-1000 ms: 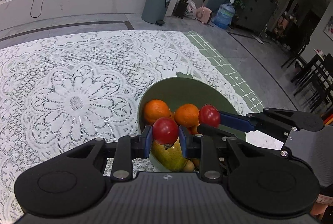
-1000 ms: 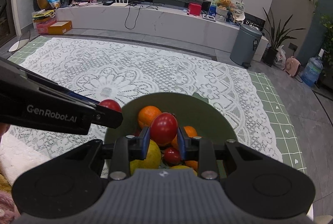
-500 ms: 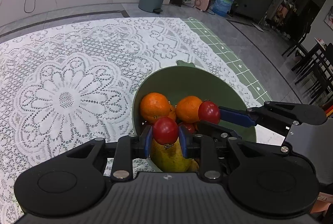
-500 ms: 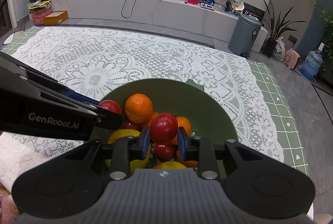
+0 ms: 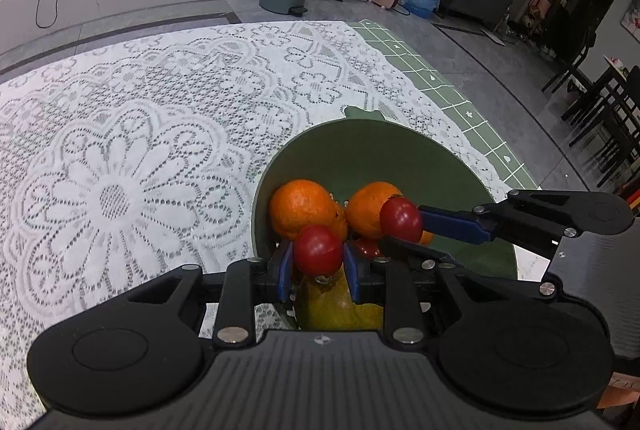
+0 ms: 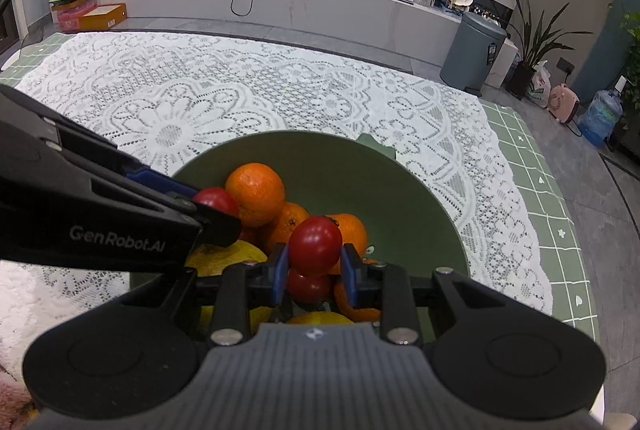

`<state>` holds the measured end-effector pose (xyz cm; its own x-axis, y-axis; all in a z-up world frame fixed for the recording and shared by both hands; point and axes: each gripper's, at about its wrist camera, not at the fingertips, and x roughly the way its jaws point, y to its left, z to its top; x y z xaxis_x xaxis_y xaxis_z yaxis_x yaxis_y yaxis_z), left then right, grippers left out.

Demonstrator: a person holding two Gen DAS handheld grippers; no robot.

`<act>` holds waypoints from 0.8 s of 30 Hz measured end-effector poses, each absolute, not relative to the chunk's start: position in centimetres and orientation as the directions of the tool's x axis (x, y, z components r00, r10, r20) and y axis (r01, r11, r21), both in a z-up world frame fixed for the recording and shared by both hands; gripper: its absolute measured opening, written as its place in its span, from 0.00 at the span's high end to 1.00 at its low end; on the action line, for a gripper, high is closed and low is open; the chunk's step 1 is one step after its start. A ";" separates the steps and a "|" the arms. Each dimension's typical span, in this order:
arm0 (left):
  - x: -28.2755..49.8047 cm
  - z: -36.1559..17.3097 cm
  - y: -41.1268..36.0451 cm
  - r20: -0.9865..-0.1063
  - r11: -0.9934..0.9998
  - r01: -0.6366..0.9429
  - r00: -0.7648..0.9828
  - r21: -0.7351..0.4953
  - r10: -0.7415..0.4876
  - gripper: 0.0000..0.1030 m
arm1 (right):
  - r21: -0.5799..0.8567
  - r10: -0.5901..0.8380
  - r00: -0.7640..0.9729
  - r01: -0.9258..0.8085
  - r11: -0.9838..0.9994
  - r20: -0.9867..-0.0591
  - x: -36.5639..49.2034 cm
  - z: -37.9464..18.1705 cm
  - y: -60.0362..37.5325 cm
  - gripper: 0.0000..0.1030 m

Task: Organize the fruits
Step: 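Open both tools to drop the tomatoes into the colander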

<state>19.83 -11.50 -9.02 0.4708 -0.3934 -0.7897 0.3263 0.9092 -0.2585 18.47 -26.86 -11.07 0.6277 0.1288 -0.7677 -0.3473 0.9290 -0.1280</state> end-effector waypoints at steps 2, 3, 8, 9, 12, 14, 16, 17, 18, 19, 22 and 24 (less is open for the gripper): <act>20.1 -9.1 -11.7 -0.790 0.906 0.331 0.465 -0.264 -0.400 0.71 | -0.132 0.127 0.631 -0.347 0.929 -0.765 18.6 -11.1 -26.8 0.76; 20.2 -9.2 -11.8 -0.792 0.905 0.332 0.460 -0.266 -0.401 0.71 | -0.135 0.126 0.633 -0.347 0.928 -0.764 18.7 -11.1 -26.8 0.76; 20.8 -9.8 -12.2 -0.794 0.900 0.342 0.450 -0.269 -0.408 0.71 | -0.149 0.109 0.632 -0.342 0.928 -0.767 19.0 -11.5 -26.9 0.75; 20.9 -9.8 -12.3 -0.795 0.900 0.345 0.449 -0.267 -0.408 0.71 | -0.148 0.109 0.630 -0.341 0.928 -0.769 19.1 -11.5 -26.9 0.75; 21.0 -9.9 -12.5 -0.798 0.900 0.351 0.446 -0.260 -0.404 0.70 | -0.148 0.105 0.626 -0.339 0.929 -0.772 19.2 -11.7 -27.0 0.75; 20.9 -9.9 -12.6 -0.800 0.900 0.355 0.446 -0.253 -0.401 0.70 | -0.148 0.105 0.625 -0.339 0.929 -0.773 19.2 -11.7 -27.0 0.75; 20.9 -9.9 -12.6 -0.802 0.899 0.356 0.443 -0.254 -0.401 0.70 | -0.147 0.106 0.624 -0.340 0.929 -0.774 19.3 -11.7 -27.1 0.75; 20.9 -9.8 -12.6 -0.803 0.899 0.356 0.441 -0.254 -0.401 0.70 | -0.147 0.107 0.624 -0.341 0.928 -0.774 19.3 -11.7 -27.1 0.75; 20.9 -9.8 -12.6 -0.804 0.900 0.354 0.439 -0.256 -0.401 0.69 | -0.146 0.108 0.622 -0.343 0.928 -0.775 19.2 -11.7 -27.1 0.75; 20.8 -9.7 -12.5 -0.804 0.900 0.352 0.438 -0.258 -0.402 0.65 | -0.145 0.109 0.622 -0.343 0.928 -0.776 19.2 -11.7 -27.1 0.75; 20.7 -9.6 -12.5 -0.804 0.899 0.352 0.436 -0.260 -0.404 0.60 | -0.144 0.111 0.621 -0.346 0.927 -0.776 19.0 -11.5 -27.0 0.68; 20.6 -9.4 -12.6 -0.804 0.901 0.352 0.440 -0.255 -0.399 0.58 | -0.146 0.112 0.625 -0.346 0.927 -0.772 18.9 -11.4 -27.0 0.65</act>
<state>20.58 -12.55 -9.42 0.4400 -0.3995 -0.8043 0.3518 0.9007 -0.2549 18.86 -27.01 -11.35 0.6253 0.1124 -0.7722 -0.3465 0.9267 -0.1457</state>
